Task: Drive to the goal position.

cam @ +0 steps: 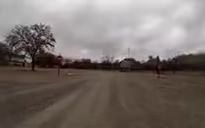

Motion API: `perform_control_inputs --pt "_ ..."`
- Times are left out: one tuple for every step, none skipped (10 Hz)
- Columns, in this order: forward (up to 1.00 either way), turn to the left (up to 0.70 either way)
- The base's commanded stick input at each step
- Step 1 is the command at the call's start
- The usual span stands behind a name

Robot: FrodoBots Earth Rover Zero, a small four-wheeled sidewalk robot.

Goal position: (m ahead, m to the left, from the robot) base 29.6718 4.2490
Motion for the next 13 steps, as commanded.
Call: perform_control_inputs --pt "0.7 -0.01" --pt "0.7 -0.01" --pt "0.7 -0.02" --pt "0.7 -0.02" --pt "0.7 -0.01" --pt "0.7 -0.01" --pt "0.7 -0.01" --pt "0.7 -0.01" --pt "0.7 -0.01" --pt "0.7 -0.01" --pt "0.7 -0.01" --pt "0.7 -0.01" --pt "0.7 -0.01"
